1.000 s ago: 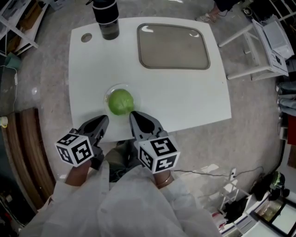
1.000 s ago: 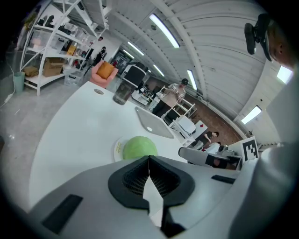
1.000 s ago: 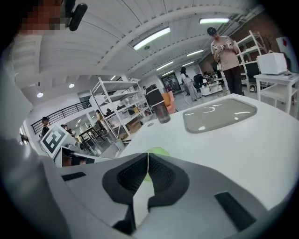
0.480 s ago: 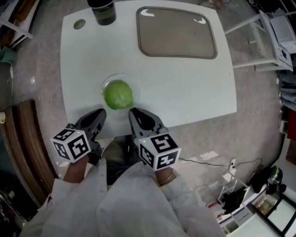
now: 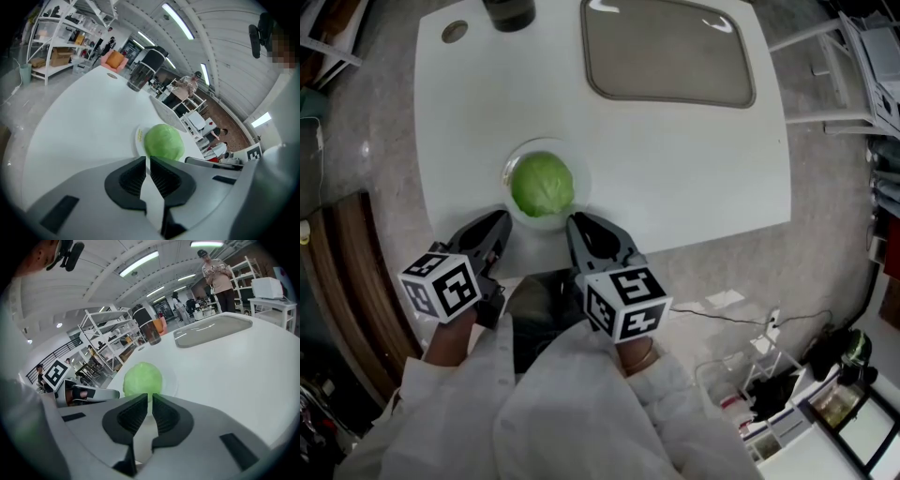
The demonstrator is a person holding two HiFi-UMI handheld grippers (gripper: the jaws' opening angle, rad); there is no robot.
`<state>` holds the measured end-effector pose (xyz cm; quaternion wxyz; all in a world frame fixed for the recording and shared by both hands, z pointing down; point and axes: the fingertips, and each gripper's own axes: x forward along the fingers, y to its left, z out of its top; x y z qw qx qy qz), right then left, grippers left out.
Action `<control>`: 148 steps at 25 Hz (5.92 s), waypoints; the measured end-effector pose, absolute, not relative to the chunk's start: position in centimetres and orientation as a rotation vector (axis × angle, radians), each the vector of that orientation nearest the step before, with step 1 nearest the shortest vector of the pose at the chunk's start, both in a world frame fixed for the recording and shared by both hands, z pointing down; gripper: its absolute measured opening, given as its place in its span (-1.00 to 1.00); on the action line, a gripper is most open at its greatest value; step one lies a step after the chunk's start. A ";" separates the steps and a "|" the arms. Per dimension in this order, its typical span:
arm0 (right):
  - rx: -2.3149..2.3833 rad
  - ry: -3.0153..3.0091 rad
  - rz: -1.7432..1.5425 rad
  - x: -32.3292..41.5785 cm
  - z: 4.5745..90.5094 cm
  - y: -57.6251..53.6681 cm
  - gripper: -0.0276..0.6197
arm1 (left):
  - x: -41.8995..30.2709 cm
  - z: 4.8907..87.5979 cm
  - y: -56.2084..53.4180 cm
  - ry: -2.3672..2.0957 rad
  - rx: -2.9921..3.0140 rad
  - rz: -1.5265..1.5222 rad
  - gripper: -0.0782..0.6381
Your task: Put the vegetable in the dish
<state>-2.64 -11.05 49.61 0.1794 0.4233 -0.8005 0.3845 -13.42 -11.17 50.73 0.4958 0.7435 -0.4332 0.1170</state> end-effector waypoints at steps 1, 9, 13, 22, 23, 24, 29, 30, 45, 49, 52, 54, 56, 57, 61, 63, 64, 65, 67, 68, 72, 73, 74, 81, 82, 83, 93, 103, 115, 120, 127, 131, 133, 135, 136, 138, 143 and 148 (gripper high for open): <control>1.210 -2.257 1.088 -2.5 49.8 -11.2 -0.86 | -13.5 51.0 -11.3 -1.051 1.797 0.291 -0.75; 1.265 -2.196 1.125 -1.5 51.1 -11.3 -0.58 | -13.5 51.9 -11.3 -1.053 1.761 0.318 -0.62; 1.314 -2.159 1.130 -0.7 51.4 -12.1 -0.55 | -14.0 52.1 -11.6 -1.052 1.726 0.310 -0.56; 1.314 -2.110 1.172 -0.5 52.6 -12.4 -0.50 | -13.8 52.4 -12.1 -1.056 1.729 0.328 -0.52; 1.314 -2.106 1.174 -0.6 52.7 -12.5 -0.50 | -13.8 52.4 -12.2 -1.058 1.732 0.332 -0.52; 1.314 -2.103 1.175 -0.6 52.7 -12.5 -0.50 | -13.8 52.4 -12.2 -1.060 1.734 0.337 -0.52; 1.306 -2.094 1.175 -0.5 52.9 -12.6 -0.50 | -13.9 52.6 -12.3 -1.076 1.726 0.352 -0.52; 1.308 -2.090 1.174 -0.5 53.0 -12.6 -0.50 | -13.8 52.6 -12.3 -1.071 1.727 0.349 -0.52; 1.298 -2.071 1.199 -0.9 53.0 -12.7 -0.50 | -13.0 52.6 -12.3 -1.037 1.696 0.307 -0.52; 1.297 -2.058 1.195 -1.0 53.1 -12.7 -0.50 | -13.2 52.7 -12.4 -1.047 1.680 0.302 -0.52; 1.309 -2.044 1.177 -0.9 53.1 -12.7 -0.50 | -13.2 52.7 -12.4 -1.053 1.674 0.295 -0.52; 1.320 -2.034 1.164 -1.0 53.1 -12.8 -0.50 | -13.2 52.7 -12.5 -1.060 1.667 0.289 -0.52; 1.322 -2.033 1.169 -1.1 53.0 -12.8 -0.50 | -13.2 52.6 -12.5 -1.068 1.660 0.281 -0.52; 1.317 -2.035 1.181 -1.2 53.0 -12.7 -0.50 | -13.2 52.6 -12.5 -1.070 1.657 0.277 -0.52; 1.318 -2.043 1.234 -1.4 53.0 -12.5 -0.50 | -13.2 52.6 -12.5 -1.063 1.649 0.268 -0.52; 1.333 -2.033 1.244 -1.4 53.0 -12.6 -0.50 | -13.2 52.6 -12.5 -1.057 1.648 0.267 -0.52; 1.339 -2.027 1.240 -1.3 53.1 -12.6 -0.50 | -13.2 52.6 -12.5 -1.056 1.649 0.267 -0.52; 1.344 -2.018 1.229 -1.2 53.1 -12.6 -0.50 | -13.2 52.7 -12.5 -1.058 1.649 0.270 -0.53; 1.353 -2.001 1.197 -1.0 53.3 -12.6 -0.54 | -13.2 52.8 -12.4 -1.067 1.649 0.281 -0.54; 1.356 -1.995 1.185 -1.0 53.4 -12.6 -0.56 | -13.3 52.9 -12.4 -1.074 1.648 0.289 -0.55; 1.361 -1.998 1.158 -0.9 53.2 -12.8 -0.56 | -13.2 52.8 -12.6 -1.074 1.645 0.298 -0.59; 1.361 -2.000 1.149 -0.9 53.1 -12.8 -0.56 | -13.2 52.8 -12.6 -1.070 1.644 0.297 -0.60; 1.362 -1.999 1.139 -0.9 53.1 -12.8 -0.56 | -13.2 52.8 -12.6 -1.065 1.642 0.295 -0.60; 1.357 -2.012 1.133 -1.0 53.3 -12.9 -0.60 | -13.2 52.9 -12.5 -1.077 1.670 0.323 -0.61; 1.356 -2.015 1.128 -1.0 53.2 -12.9 -0.60 | -13.2 52.9 -12.4 -1.081 1.680 0.334 -0.60; 1.355 -2.017 1.123 -1.0 53.2 -12.9 -0.60 | -13.2 52.8 -12.4 -1.086 1.690 0.343 -0.61; 1.354 -2.039 1.076 -1.0 53.0 -12.9 -0.63 | -13.2 52.5 -12.5 -1.144 1.771 0.397 -0.60; 1.389 -2.051 1.070 -0.7 51.9 -12.9 -0.64 | -13.0 51.5 -12.7 -1.126 1.815 0.410 -0.60; 1.486 -2.058 1.050 0.3 49.2 -14.0 -0.64 | -12.0 48.6 -14.1 -1.101 1.889 0.419 -0.60; 1.511 -2.065 1.056 1.2 48.4 -15.1 -0.64 | -11.1 48.0 -15.4 -1.068 1.900 0.416 -0.60; 1.505 -2.100 1.089 4.0 48.3 -17.5 -0.64 | -8.4 47.5 -17.6 -1.082 1.906 0.419 -0.60; 1.463 -2.121 1.086 5.4 48.1 -19.6 -0.64 | -7.0 47.3 -19.3 -1.109 1.881 0.404 -0.60; 1.443 -2.131 1.077 6.4 48.1 -20.8 -0.65 | -5.9 47.2 -20.4 -1.129 1.882 0.403 -0.60; 1.433 -2.136 1.074 7.5 48.0 -22.1 -0.65 | -4.8 47.0 -21.6 -1.151 1.889 0.403 -0.60; 1.429 -2.138 1.072 8.1 48.0 -22.7 -0.65 | -4.2 46.8 -22.1 -1.159 1.891 0.402 -0.60; 1.420 -2.144 1.063 9.2 47.7 -24.0 -0.65 | -3.1 46.5 -23.2 -1.167 1.893 0.395 -0.60; 1.410 -2.154 1.042 12.2 46.9 -26.9 -0.65 | -0.1 46.0 -26.0 -1.170 1.892 0.375 -0.60; 1.398 -2.167 1.010 15.2 45.8 -29.8 -0.65 | 2.9 45.1 -28.7 -1.178 1.900 0.351 -0.60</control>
